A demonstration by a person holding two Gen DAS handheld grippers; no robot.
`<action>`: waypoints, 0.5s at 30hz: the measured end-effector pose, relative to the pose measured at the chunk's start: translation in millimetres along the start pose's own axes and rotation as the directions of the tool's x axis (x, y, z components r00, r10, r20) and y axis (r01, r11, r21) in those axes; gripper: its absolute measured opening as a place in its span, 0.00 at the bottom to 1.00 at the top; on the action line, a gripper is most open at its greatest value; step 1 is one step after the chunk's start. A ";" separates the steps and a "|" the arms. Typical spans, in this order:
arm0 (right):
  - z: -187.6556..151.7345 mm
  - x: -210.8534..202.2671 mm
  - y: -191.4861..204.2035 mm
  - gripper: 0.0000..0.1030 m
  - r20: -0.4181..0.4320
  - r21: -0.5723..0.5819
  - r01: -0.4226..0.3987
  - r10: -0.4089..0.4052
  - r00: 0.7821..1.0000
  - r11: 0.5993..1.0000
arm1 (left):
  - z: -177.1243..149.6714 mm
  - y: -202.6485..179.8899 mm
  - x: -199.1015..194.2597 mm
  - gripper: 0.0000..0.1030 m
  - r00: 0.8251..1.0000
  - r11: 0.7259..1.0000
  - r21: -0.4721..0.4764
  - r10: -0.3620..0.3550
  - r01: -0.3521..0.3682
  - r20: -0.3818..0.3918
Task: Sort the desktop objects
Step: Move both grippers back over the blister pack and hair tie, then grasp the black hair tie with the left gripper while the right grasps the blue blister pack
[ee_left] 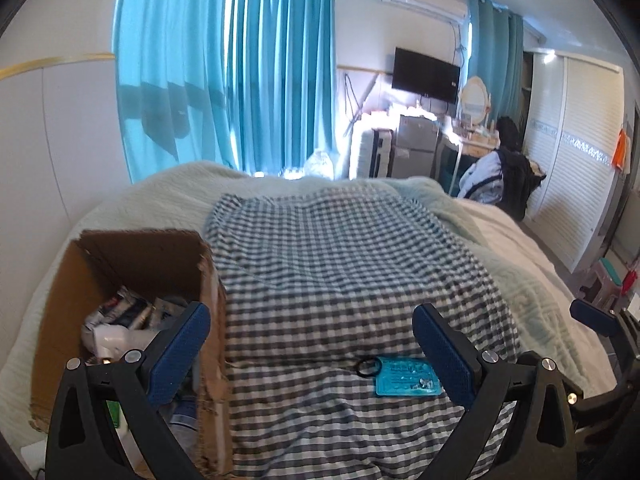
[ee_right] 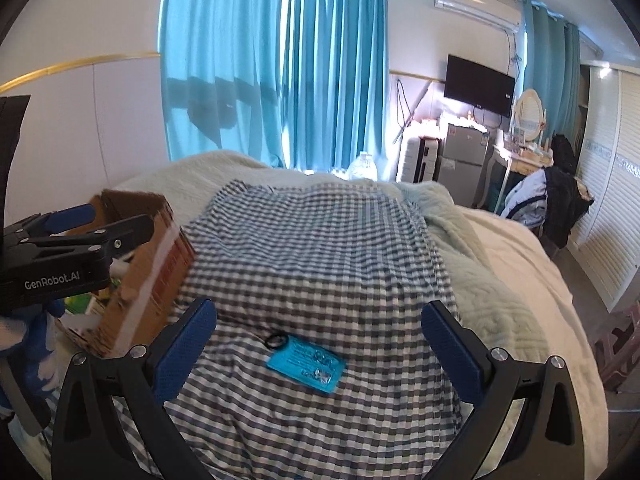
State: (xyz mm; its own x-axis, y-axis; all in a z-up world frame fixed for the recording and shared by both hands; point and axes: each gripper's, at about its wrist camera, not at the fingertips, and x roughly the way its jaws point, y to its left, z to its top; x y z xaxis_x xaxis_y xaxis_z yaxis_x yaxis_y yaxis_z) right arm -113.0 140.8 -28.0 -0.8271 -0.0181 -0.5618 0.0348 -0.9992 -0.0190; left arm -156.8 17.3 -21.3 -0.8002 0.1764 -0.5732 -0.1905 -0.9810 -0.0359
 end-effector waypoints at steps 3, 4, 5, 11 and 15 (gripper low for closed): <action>-10.9 17.7 -1.9 1.00 -0.033 0.010 0.000 0.000 0.999 1.000 | -6.2 -6.4 19.0 0.99 1.000 1.000 0.017 0.011 -0.010 -0.026; -15.5 25.5 -1.9 1.00 -0.047 0.003 0.007 -0.007 0.999 1.000 | -7.9 -8.5 24.0 0.97 0.999 1.000 0.024 0.013 -0.013 -0.031; -19.7 32.7 -1.7 1.00 -0.059 -0.005 0.017 -0.017 0.998 1.000 | -10.2 -9.1 29.5 0.97 0.999 1.000 0.029 0.014 -0.013 -0.036; -50.0 76.2 1.0 1.00 -0.150 -0.084 -0.006 -0.007 0.989 0.996 | -30.9 -15.3 76.4 0.94 0.992 1.000 0.020 -0.007 0.010 -0.128; -62.5 101.3 2.2 1.00 -0.199 -0.072 -0.030 0.015 0.980 0.997 | -39.7 -19.5 101.1 0.92 0.988 0.999 0.044 0.004 0.003 -0.157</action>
State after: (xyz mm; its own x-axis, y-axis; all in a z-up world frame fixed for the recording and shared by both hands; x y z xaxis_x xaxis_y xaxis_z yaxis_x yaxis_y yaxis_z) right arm -161.6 139.0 -136.6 -0.6983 -0.0258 -0.7154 0.1001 -0.9931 -0.0619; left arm -211.4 51.0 -111.1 -0.7021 0.1574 -0.6945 -0.2176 -0.9760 -0.0013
